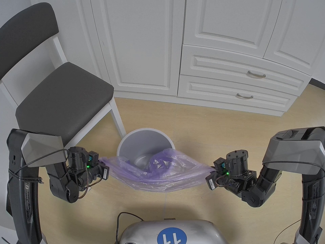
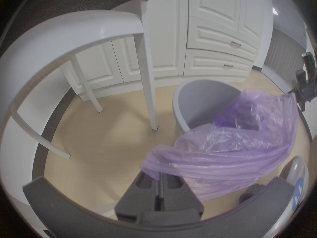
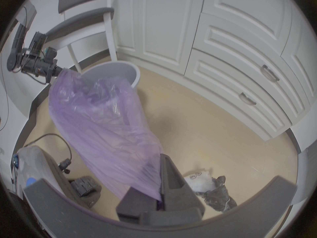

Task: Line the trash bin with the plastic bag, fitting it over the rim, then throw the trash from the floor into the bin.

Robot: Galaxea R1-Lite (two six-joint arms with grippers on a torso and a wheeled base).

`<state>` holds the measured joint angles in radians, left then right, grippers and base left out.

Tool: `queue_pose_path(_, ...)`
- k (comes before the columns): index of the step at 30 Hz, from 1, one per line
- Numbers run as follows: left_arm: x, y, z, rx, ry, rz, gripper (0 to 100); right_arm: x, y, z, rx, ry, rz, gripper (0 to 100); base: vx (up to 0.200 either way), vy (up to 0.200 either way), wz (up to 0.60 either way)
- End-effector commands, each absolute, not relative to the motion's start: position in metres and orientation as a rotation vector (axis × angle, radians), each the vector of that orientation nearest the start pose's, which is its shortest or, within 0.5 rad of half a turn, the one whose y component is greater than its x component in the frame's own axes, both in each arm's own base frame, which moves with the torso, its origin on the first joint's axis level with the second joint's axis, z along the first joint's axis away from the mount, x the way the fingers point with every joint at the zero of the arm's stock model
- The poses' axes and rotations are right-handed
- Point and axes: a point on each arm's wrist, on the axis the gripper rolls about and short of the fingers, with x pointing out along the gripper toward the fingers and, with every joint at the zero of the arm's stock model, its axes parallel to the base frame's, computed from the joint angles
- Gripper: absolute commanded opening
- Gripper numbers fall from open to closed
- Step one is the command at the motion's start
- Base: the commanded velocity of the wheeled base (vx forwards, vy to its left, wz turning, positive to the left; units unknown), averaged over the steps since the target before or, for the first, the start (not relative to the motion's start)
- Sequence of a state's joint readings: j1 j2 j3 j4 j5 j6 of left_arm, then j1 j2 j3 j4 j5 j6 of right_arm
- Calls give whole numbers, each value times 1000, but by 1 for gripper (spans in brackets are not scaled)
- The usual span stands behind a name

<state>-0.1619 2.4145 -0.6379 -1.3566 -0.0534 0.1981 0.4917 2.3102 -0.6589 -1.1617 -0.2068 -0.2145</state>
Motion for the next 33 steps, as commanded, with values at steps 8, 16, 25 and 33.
queue_pose_path(8, 374, -61, -18, 143, 316, -163, 0, 342, 175, -13, -253, 365, 277, 0, 0, 0, 0)
queue_pose_path(16, 375, -59, -9, 136, 293, -155, 0, 352, 181, -1, -157, 301, 264, 0, 0, 0, 0)
queue_pose_path(25, 373, -53, -29, 141, 364, -158, 0, 358, 176, -22, -176, 353, 246, 0, 0, 0, 0)
queue_pose_path(33, 346, -43, -9, 153, 388, -264, 0, 333, 163, 7, -214, 383, 266, 0, 0, 0, 0)
